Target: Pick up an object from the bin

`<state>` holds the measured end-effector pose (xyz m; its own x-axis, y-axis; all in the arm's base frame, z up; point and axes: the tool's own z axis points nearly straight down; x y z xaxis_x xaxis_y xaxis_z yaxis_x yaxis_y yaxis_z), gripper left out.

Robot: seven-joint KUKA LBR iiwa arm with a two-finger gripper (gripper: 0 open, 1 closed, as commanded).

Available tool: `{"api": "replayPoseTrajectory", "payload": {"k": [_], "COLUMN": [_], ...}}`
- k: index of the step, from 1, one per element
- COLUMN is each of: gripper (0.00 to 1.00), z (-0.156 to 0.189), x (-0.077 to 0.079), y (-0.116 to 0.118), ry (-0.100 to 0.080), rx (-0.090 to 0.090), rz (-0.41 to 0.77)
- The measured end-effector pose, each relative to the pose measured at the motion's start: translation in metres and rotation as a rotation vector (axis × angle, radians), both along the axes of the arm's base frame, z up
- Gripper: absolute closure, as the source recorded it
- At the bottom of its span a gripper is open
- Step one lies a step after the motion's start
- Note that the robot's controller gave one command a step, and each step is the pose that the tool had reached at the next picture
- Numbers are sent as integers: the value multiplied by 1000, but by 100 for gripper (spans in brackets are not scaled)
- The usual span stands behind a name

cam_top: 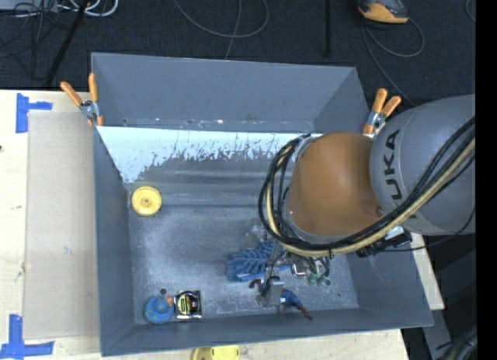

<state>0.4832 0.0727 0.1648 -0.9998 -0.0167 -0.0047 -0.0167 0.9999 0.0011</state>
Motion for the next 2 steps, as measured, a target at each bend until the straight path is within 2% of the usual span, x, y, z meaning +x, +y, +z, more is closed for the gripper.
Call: {"api": "replayPoseTrajectory", "payload": {"k": [1, 2], "gripper": [0, 100], "z": [-27, -94], "x": [20, 51], "y": [-8, -42], "ry": [6, 6], "rx": [-1, 0], "rz": [-54, 14]}}
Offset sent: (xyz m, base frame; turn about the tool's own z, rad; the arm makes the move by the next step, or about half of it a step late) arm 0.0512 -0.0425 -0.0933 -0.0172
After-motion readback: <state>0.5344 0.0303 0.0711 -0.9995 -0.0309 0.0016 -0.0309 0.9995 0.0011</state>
